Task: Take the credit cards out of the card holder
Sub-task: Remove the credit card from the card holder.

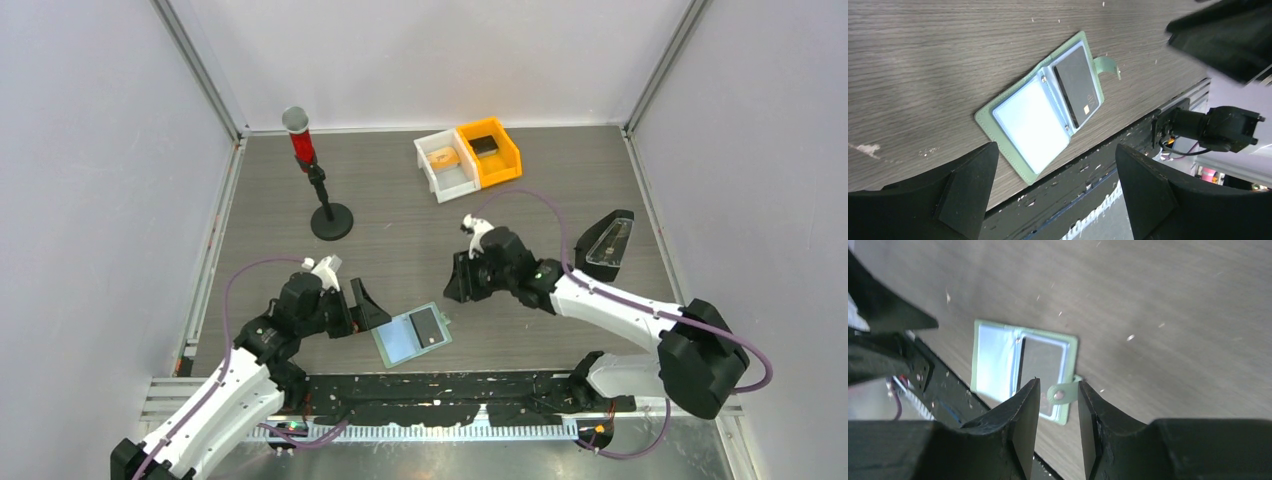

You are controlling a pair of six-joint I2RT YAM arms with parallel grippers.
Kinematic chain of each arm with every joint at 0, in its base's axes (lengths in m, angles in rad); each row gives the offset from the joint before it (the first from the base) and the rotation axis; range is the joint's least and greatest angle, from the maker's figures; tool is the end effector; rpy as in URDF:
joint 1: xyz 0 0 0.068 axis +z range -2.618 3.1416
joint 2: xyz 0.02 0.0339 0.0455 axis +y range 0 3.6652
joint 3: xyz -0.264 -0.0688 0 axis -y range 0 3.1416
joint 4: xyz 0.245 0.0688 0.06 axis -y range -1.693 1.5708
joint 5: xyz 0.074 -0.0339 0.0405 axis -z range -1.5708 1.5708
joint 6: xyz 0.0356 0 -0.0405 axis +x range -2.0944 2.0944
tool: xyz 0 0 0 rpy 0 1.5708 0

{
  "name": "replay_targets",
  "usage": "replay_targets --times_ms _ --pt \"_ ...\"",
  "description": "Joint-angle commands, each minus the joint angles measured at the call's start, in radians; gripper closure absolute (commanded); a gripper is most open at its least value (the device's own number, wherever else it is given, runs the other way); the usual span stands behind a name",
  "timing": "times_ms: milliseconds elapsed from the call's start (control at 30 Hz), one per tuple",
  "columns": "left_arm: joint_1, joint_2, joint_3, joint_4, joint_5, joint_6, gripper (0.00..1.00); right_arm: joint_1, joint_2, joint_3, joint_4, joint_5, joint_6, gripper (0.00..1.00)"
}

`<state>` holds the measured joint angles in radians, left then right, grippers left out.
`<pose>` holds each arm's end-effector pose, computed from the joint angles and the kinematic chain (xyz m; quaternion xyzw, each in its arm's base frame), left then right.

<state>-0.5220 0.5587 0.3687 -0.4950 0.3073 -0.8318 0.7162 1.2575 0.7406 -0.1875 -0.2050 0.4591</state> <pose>0.1087 -0.0750 0.1978 -0.0729 0.8923 -0.3731 0.2435 0.1945 0.1789 0.2252 -0.1583 0.8899 0.3088 0.2960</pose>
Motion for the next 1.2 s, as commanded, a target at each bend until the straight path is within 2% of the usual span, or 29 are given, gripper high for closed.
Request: replay_targets --times_ms 0,167,533,1167 --pt "0.0 0.006 -0.052 0.196 0.031 -0.07 0.1 0.099 -0.031 -0.073 0.158 -0.011 0.086 0.59" --pt "0.0 0.028 -0.08 0.27 0.048 -0.094 0.14 0.184 -0.006 -0.117 0.256 0.02 0.129 0.58" --pt "-0.001 0.051 -0.147 0.418 0.035 -0.169 0.26 0.198 0.075 -0.145 0.352 0.03 0.162 0.57" --pt "-0.042 0.304 -0.15 0.644 0.079 -0.208 0.44 0.213 0.181 -0.173 0.323 0.101 0.158 0.57"
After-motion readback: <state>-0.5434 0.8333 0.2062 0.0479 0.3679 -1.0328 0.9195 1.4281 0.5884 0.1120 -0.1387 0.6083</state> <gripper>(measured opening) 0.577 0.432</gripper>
